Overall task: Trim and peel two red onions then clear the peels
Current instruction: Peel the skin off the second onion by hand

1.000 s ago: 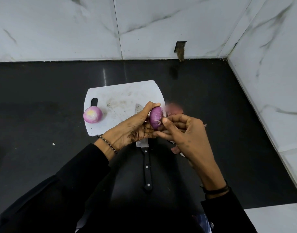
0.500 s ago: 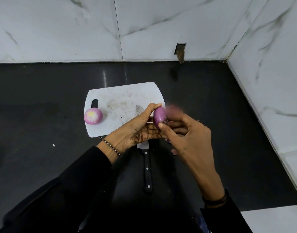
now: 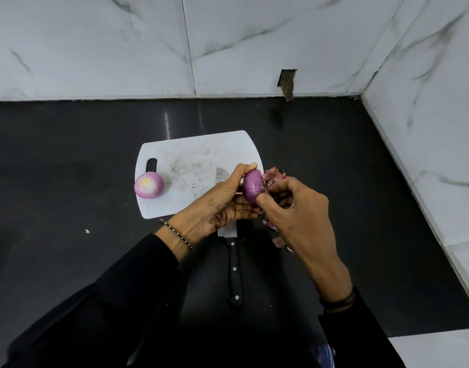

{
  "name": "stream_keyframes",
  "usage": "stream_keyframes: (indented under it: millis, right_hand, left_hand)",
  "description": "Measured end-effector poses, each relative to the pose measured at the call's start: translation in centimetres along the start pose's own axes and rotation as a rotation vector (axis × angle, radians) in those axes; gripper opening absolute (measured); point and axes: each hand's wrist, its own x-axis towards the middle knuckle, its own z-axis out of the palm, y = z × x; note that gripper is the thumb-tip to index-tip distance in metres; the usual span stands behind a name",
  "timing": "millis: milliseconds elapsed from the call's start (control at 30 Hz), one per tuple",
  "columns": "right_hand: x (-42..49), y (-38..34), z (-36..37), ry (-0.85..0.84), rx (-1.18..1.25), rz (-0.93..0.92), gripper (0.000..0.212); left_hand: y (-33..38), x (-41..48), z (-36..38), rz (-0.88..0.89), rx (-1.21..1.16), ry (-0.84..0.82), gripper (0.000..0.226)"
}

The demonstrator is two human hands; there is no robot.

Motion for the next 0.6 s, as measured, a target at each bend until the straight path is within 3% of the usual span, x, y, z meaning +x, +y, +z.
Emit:
stream_keyframes:
  millis: [100, 233, 400, 600]
  right_hand:
    - [0.0, 0.4, -0.5, 0.066, 0.064, 0.001, 0.019]
    - [0.0, 0.9, -1.2, 0.032, 0.041, -0.069, 0.013]
    - [0.0, 1.1, -1.2, 0.027, 0.073, -0.117, 0.027]
    - [0.1, 0.5, -1.1, 0.001, 0.010, -0.151, 0.026]
  left_hand:
    - [0.1, -0.2, 0.0, -0.050, -0.031, -0.043, 0.052]
    - [0.1, -0.2, -0.1, -0.081, -0.050, -0.067, 0.053]
    - [0.1, 0.0, 0.1, -0.041, -0.040, -0.068, 0.058]
    - [0.3, 0.1, 0.3, 0.022, -0.028, -0.034, 0.052]
